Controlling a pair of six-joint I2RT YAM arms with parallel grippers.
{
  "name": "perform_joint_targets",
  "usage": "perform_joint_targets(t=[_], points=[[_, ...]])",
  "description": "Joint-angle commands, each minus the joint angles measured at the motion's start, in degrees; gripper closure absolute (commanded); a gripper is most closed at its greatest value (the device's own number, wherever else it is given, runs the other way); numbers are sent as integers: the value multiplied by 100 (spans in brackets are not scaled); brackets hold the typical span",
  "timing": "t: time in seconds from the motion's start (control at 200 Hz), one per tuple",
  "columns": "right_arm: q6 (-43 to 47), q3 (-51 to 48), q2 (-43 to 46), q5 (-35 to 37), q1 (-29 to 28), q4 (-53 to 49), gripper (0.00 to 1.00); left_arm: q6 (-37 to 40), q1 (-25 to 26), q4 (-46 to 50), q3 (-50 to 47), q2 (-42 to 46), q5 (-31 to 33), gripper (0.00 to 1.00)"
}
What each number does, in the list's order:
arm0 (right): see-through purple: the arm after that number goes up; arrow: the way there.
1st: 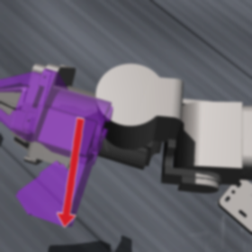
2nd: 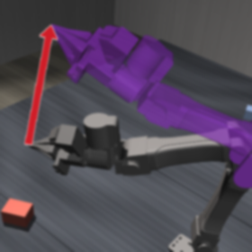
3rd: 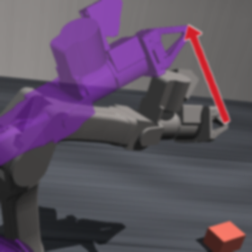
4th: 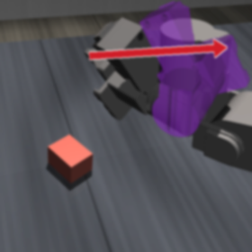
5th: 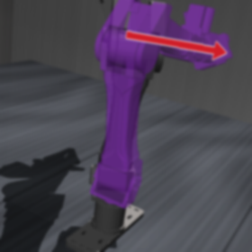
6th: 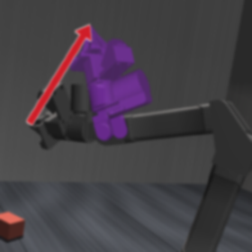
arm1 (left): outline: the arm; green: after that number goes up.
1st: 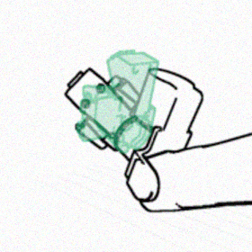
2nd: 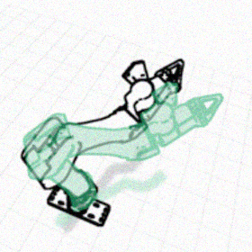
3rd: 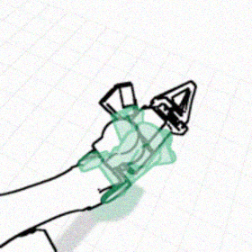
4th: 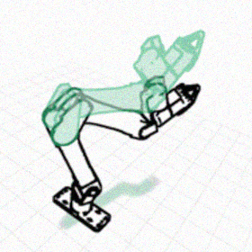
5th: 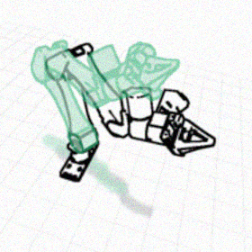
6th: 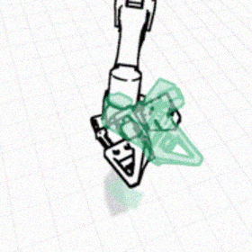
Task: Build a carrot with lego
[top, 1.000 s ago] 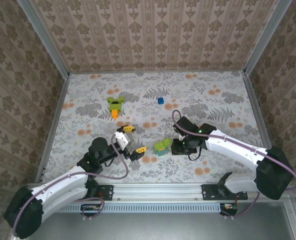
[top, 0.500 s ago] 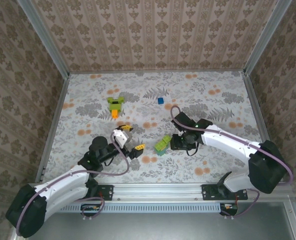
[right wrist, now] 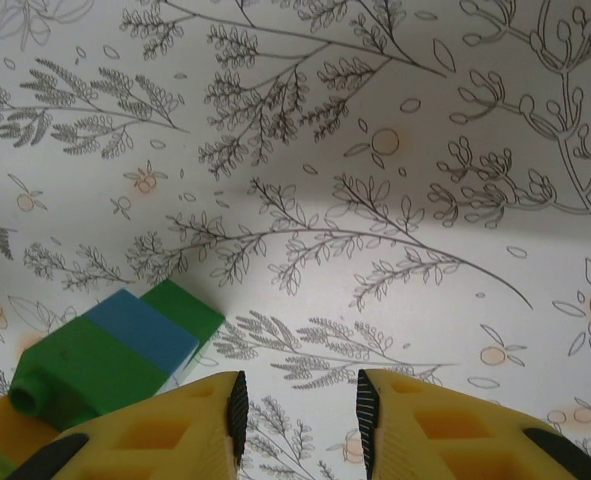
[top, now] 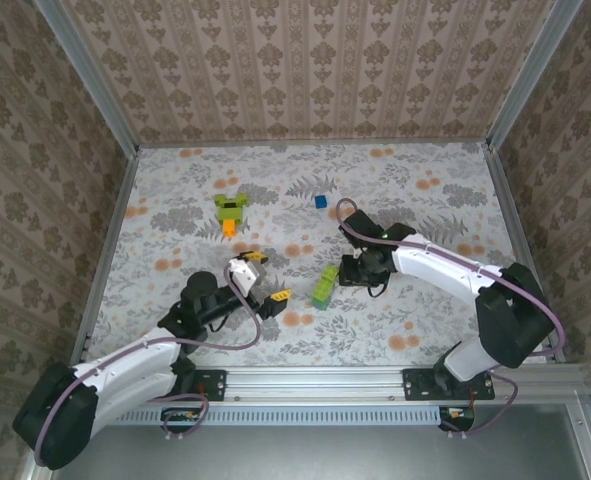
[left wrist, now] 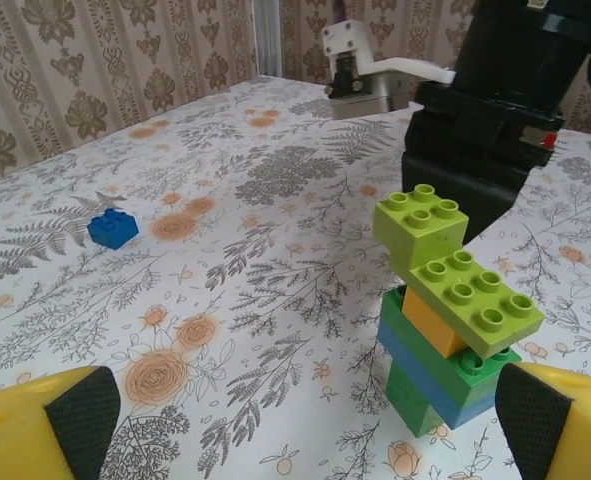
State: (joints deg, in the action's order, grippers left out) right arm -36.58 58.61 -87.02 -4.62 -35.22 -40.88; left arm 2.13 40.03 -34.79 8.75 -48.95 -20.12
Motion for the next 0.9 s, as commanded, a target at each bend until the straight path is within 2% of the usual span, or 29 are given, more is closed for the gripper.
perform_joint_targets(t=[0.0,0.395,0.895], points=[[150,266,-192,166,41,-121,63,-29,-26,-251,82,-61,-149,0],[317,913,-763,172,116,-161,62,34,-24,-371,179,-425,-271,0],[576,1466,-1241,-279,39,-60,62,101,-29,-424,258,-666,-315,0]])
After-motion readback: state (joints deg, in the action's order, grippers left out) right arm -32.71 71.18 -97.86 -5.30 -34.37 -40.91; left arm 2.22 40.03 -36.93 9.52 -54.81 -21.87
